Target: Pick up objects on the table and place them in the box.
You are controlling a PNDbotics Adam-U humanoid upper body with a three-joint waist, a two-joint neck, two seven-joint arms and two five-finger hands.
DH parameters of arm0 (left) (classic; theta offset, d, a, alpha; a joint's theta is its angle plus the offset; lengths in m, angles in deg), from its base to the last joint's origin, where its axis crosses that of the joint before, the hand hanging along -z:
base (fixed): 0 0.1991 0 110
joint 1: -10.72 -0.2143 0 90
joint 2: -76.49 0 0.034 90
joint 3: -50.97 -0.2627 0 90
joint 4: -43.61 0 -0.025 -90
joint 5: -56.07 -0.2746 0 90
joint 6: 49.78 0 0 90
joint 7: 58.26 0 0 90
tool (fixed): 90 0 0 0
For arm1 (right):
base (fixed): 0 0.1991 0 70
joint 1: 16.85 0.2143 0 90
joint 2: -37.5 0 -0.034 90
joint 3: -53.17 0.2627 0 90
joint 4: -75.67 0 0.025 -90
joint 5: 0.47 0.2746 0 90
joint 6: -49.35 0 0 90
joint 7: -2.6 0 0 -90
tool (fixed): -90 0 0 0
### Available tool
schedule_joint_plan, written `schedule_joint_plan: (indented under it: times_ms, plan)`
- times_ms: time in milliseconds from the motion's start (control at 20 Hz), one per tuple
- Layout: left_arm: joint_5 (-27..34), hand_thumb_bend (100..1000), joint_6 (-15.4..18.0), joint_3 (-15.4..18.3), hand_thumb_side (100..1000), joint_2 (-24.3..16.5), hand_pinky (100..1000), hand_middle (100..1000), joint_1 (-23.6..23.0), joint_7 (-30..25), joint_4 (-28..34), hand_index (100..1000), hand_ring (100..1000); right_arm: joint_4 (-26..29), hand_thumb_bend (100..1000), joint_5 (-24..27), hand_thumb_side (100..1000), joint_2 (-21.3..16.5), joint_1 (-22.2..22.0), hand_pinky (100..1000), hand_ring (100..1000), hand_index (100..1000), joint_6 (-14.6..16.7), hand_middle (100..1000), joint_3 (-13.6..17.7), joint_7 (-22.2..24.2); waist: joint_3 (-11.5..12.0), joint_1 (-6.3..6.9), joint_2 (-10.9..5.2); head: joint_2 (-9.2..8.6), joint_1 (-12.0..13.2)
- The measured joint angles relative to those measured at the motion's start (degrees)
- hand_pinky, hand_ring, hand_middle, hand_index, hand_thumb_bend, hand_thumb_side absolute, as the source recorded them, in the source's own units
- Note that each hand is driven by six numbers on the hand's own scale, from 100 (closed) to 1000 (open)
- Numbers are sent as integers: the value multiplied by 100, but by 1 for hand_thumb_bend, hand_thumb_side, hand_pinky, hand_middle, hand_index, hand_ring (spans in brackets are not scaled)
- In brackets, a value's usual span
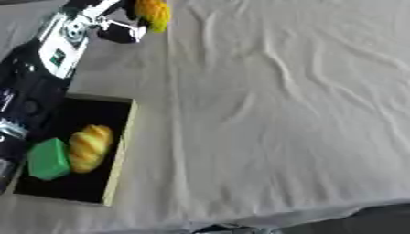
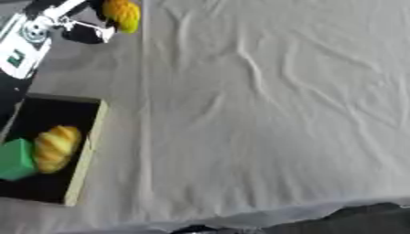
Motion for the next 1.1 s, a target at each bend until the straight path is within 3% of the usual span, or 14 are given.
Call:
schedule_joint_plan:
  times_ms: [300,650,900,950,1000,1100]
  plan:
    - [743,100,-344,-465,100,-1292,736,415,-836,-231,1953,509,537,0,100,-12,462,-110,-92,966,882,866,82,710,4,-60,148,0,-30,1,-122]
    - [1159,108,-766,-533,100,-2764,727,422,-2286,-166,3871,516,548,0,100,-42,470,-146,-126,965,882,866,109,710,28,-85,166,-20,-13,1,-151]
    - [1235,103,-1100,-327,100,-3176,725,424,-2989,8,4520,521,547,0,100,-56,470,-146,-126,965,882,865,134,711,39,-111,164,-77,20,1,-167]
    - [1226,167,-1147,-304,100,-3182,724,424,-3037,25,4568,522,546,0,100,-56,476,-146,-125,964,882,865,140,711,40,-116,164,-87,21,1,-168]
    - [1210,106,-1186,-299,100,-3182,725,425,-3074,34,4597,522,547,0,100,-56,470,-146,-125,964,882,865,148,712,40,-121,160,-100,22,1,-168]
    - [1159,104,-1239,-300,100,-3182,724,426,-3123,29,4602,523,546,0,100,-56,470,-146,-125,963,882,865,170,712,40,-128,145,-129,29,1,-167]
